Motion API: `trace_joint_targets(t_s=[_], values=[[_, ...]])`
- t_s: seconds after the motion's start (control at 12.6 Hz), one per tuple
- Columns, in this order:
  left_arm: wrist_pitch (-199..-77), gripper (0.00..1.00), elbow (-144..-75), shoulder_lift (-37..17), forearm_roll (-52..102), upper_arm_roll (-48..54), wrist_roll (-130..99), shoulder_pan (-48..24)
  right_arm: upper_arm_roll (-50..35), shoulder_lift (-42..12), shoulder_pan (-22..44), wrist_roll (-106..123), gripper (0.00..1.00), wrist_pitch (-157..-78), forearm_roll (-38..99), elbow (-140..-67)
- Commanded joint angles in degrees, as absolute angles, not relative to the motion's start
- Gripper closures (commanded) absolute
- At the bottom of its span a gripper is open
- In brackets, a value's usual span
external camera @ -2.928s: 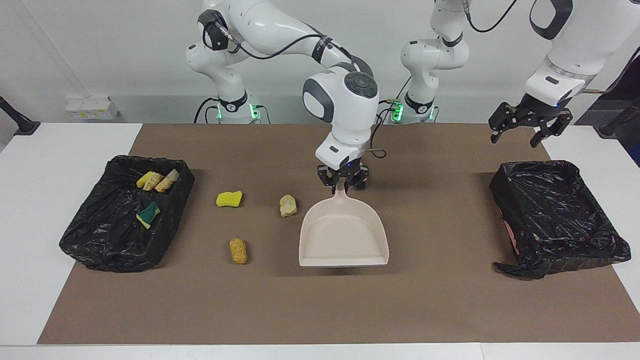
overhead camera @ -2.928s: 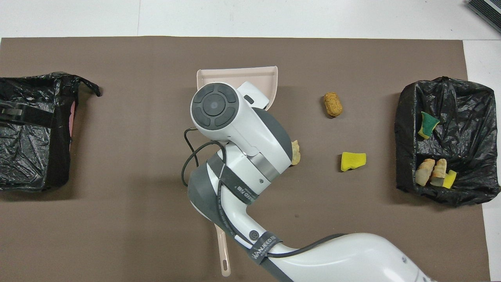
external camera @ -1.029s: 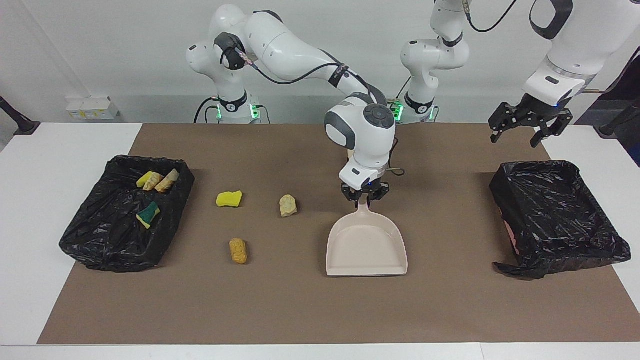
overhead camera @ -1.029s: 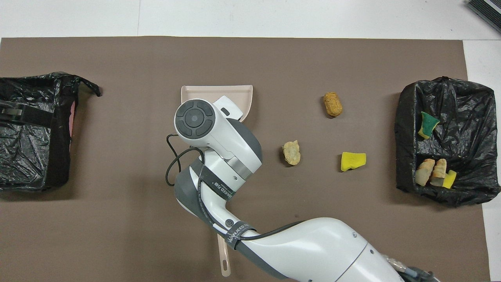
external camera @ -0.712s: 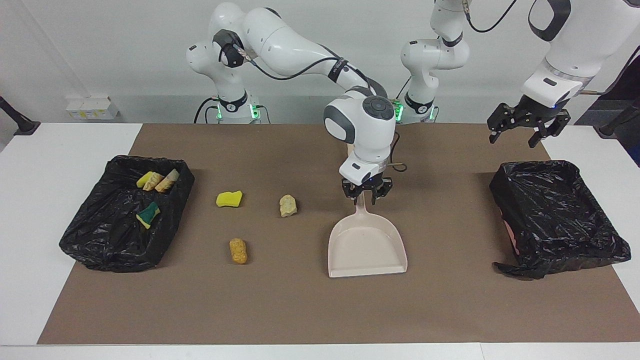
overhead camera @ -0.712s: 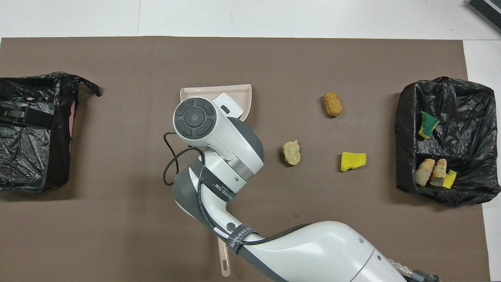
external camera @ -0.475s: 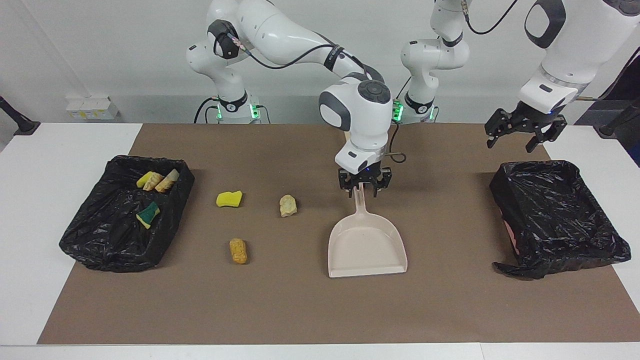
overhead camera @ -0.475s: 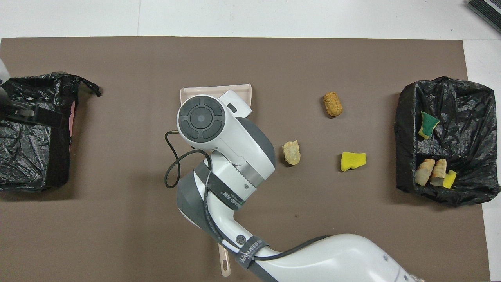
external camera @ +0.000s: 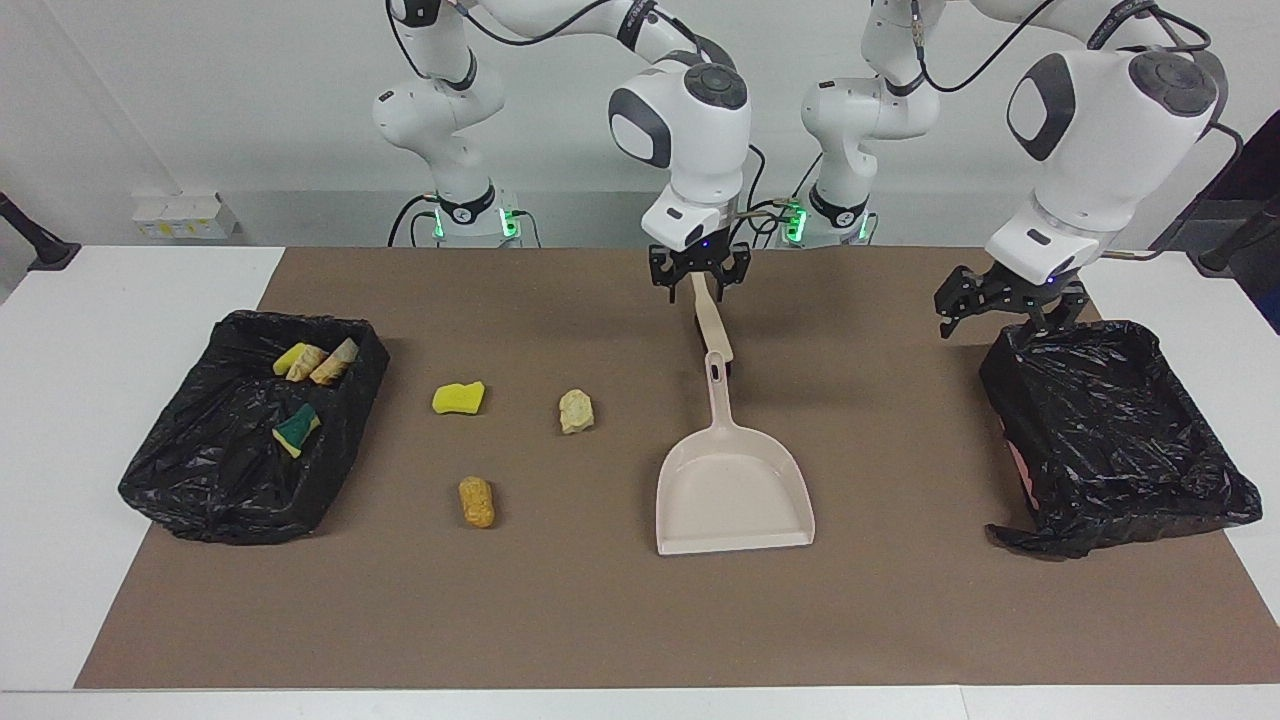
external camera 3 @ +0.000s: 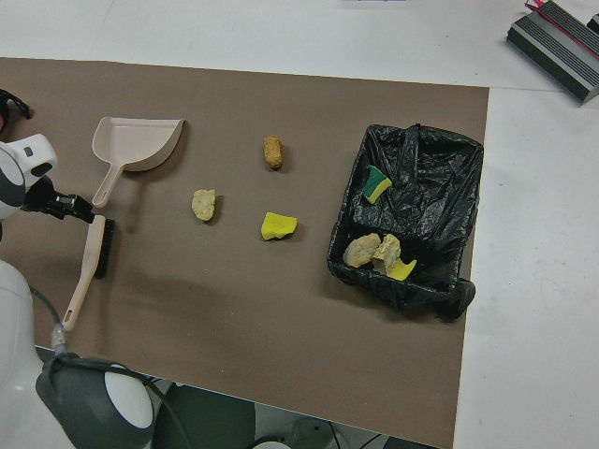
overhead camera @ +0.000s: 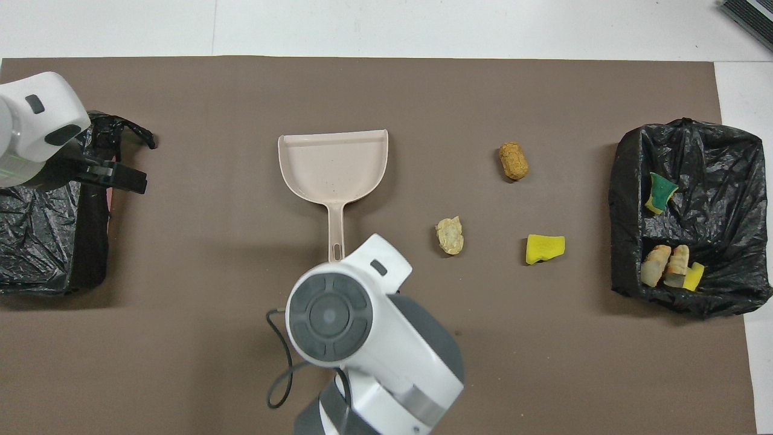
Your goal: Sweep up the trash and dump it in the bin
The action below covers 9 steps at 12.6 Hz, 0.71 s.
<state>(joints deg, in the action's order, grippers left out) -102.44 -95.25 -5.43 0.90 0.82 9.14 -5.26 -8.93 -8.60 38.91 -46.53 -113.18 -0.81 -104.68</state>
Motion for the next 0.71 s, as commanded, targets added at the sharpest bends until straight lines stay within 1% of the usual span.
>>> trace_joint_targets(t_s=[0.0, 0.16, 0.24, 0.32, 0.4, 0.63], values=[[-107.9, 0.00, -96.2, -8.7, 1.1, 0.1, 8.8, -8.3, -8.7, -0.3, 40.9, -46.8, 0.28, -119.4, 4.0, -118.7], [-110.6, 0.00, -95.5, -12.4, 1.4, 0.2, 7.6, -10.4, -8.7, -2.2, 44.5, -47.6, 0.32, -121.3, 4.3, -119.0], [-113.2, 0.00, -94.6, -15.4, 1.4, 0.2, 4.0, -12.1, -8.7, -2.9, 45.4, -48.2, 0.33, -121.5, 4.3, -119.6], [-115.0, 0.00, -94.1, -16.7, 1.4, 0.2, 1.4, -13.0, -8.7, -3.8, 46.3, -48.3, 0.34, -122.5, 4.3, -120.9], [-115.3, 0.00, -94.1, -17.0, 1.4, 0.3, 1.1, -13.2, -8.7, -4.8, 47.9, -48.9, 0.35, -124.5, 4.4, -121.1], [-115.5, 0.00, -94.3, -17.8, 1.4, 0.4, 0.7, -14.6, -8.7, -6.3, 48.4, -49.1, 0.37, -126.8, 4.4, -122.4]])
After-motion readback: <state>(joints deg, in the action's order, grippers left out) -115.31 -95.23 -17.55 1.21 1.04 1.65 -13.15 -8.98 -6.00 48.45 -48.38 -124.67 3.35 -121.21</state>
